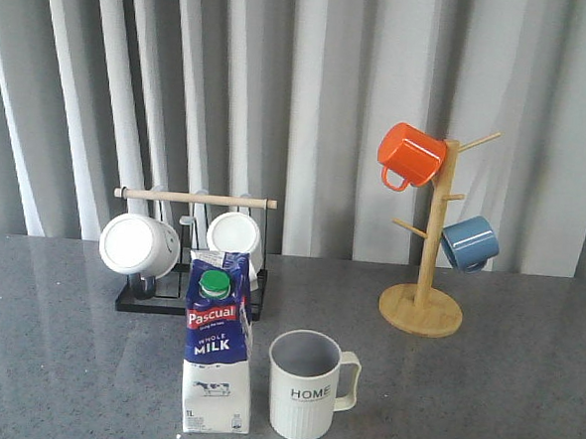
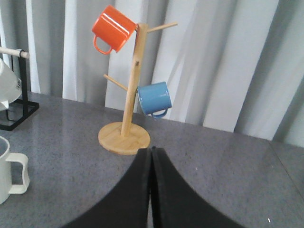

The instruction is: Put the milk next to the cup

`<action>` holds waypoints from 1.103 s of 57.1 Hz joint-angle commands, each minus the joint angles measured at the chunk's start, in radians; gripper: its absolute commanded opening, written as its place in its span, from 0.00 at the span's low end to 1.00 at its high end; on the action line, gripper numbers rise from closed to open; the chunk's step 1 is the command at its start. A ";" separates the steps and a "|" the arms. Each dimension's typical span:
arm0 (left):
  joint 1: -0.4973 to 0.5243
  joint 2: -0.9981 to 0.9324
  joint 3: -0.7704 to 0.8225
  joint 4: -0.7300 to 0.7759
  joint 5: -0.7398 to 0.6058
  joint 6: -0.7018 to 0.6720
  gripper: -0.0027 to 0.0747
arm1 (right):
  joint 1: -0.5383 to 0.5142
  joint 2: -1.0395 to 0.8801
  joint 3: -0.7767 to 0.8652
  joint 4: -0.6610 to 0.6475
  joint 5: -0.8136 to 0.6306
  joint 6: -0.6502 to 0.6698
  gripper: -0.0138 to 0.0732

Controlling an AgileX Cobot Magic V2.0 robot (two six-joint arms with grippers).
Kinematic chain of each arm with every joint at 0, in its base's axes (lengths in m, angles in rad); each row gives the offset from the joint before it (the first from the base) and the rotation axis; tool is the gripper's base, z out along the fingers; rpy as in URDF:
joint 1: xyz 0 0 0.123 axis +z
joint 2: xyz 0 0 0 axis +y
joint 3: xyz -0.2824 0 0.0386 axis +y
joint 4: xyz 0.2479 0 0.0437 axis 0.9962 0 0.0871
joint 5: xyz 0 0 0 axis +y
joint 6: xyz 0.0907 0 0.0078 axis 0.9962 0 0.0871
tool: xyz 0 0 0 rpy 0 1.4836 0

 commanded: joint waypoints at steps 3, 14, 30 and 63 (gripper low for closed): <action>0.000 -0.010 -0.022 -0.005 -0.068 -0.008 0.03 | -0.006 -0.144 0.046 0.043 0.013 -0.003 0.15; 0.000 -0.010 -0.022 -0.005 -0.068 -0.008 0.03 | -0.006 -0.443 0.423 0.061 -0.248 -0.007 0.15; 0.000 -0.010 -0.022 -0.005 -0.068 -0.008 0.03 | -0.006 -0.692 0.712 0.279 -0.233 -0.041 0.15; 0.000 -0.010 -0.022 -0.005 -0.068 -0.008 0.03 | -0.006 -0.702 0.713 0.278 -0.265 -0.102 0.15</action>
